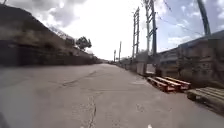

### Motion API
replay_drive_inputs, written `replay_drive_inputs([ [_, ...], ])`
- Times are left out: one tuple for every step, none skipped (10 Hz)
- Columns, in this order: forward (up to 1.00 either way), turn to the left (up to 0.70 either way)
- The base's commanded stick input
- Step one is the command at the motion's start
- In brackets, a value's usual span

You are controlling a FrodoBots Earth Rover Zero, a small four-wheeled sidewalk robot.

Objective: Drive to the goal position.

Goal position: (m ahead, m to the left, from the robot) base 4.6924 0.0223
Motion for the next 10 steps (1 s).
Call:
replay_drive_inputs([
  [0.7, 0.0],
  [0.7, 0.0],
  [0.7, 0.0],
  [0.7, 0.0],
  [0.7, 0.0],
  [0.7, 0.0],
  [0.7, 0.0],
  [0.7, 0.0],
  [0.7, 0.0],
  [0.7, 0.0],
])
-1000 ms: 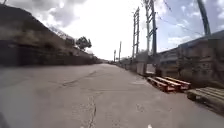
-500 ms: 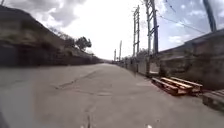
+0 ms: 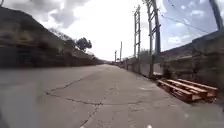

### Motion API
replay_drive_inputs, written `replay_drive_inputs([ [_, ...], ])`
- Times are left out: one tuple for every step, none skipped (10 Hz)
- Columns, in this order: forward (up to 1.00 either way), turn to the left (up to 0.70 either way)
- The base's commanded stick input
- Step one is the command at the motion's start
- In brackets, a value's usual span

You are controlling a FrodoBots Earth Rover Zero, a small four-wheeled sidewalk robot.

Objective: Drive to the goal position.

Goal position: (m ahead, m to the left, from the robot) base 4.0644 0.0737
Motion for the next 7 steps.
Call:
replay_drive_inputs([
  [0.7, 0.0],
  [0.7, 0.0],
  [0.7, 0.0],
  [0.7, 0.0],
  [0.7, 0.0],
  [0.7, -0.05],
  [0.7, -0.15],
])
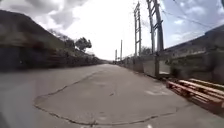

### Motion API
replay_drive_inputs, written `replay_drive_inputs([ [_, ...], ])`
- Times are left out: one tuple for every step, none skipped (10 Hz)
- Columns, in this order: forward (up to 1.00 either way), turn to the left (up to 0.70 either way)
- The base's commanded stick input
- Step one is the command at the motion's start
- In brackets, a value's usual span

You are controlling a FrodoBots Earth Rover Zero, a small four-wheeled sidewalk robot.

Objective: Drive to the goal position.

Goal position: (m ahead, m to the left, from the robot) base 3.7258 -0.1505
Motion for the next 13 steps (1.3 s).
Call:
replay_drive_inputs([
  [0.7, 0.0],
  [0.7, 0.0],
  [0.7, 0.0],
  [0.7, 0.0],
  [0.7, 0.0],
  [0.7, 0.0],
  [0.7, 0.0],
  [0.7, 0.0],
  [0.7, 0.0],
  [0.7, 0.0],
  [0.7, 0.0],
  [0.7, 0.0],
  [0.7, 0.0],
])
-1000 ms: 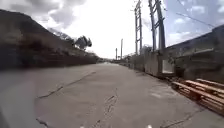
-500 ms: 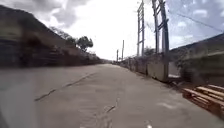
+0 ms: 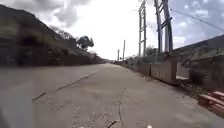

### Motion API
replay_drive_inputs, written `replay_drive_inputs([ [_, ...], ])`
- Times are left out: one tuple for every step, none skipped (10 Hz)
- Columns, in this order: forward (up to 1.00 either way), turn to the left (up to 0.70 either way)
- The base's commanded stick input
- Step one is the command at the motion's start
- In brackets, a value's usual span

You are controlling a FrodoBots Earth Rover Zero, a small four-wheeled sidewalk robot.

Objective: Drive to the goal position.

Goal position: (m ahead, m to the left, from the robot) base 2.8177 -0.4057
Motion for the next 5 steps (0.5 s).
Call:
replay_drive_inputs([
  [0.7, 0.0],
  [0.7, 0.0],
  [0.7, 0.0],
  [0.7, 0.0],
  [0.7, 0.0],
])
